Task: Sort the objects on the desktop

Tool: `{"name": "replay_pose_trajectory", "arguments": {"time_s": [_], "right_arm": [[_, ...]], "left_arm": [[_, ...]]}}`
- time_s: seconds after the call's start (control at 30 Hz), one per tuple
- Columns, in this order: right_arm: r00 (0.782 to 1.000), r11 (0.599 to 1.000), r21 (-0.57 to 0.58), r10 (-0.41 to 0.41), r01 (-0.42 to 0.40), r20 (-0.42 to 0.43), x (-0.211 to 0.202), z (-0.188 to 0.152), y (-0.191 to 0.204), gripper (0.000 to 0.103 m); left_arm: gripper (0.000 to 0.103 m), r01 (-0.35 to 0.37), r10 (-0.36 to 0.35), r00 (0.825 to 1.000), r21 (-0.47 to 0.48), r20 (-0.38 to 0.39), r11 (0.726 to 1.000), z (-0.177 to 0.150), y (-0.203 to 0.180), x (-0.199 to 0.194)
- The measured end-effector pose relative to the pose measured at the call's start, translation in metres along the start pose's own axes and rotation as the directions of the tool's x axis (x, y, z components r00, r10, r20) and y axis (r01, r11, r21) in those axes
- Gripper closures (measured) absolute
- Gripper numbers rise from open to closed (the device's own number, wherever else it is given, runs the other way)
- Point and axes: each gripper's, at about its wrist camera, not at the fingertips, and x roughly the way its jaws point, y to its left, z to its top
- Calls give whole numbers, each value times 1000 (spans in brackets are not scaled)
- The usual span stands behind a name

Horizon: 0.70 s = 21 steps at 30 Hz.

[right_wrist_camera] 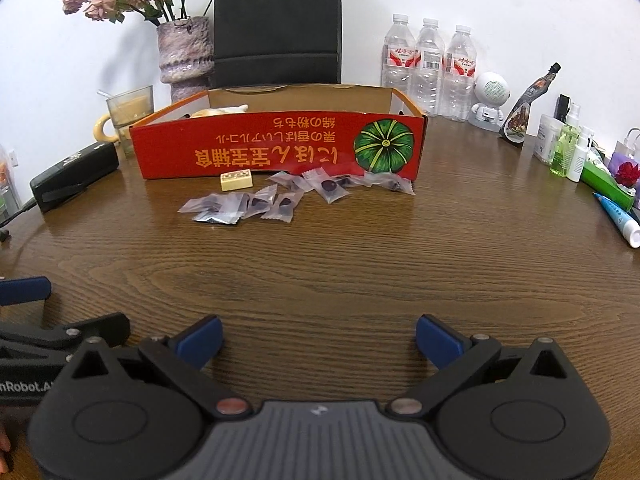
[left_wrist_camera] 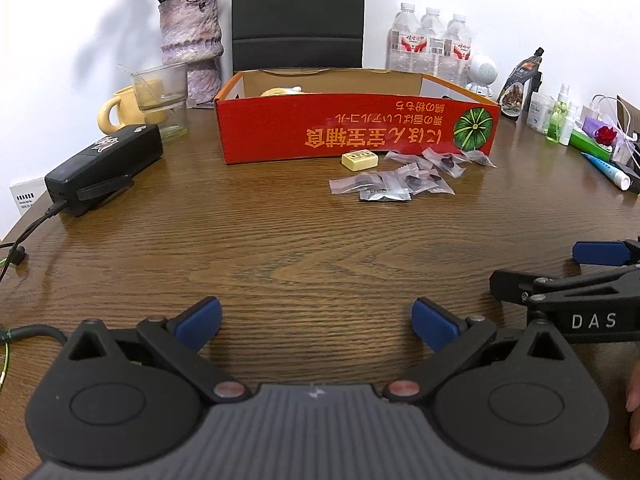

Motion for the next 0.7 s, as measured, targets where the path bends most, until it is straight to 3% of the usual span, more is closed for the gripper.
{"name": "replay_pose_trajectory", "arguments": {"time_s": [0.7], "right_arm": [[1000,1000,0,-2,2,-1,1,0,0,0]], "left_arm": [[0,-5,5,1000,-7,-4,1000,1,1,0]]}}
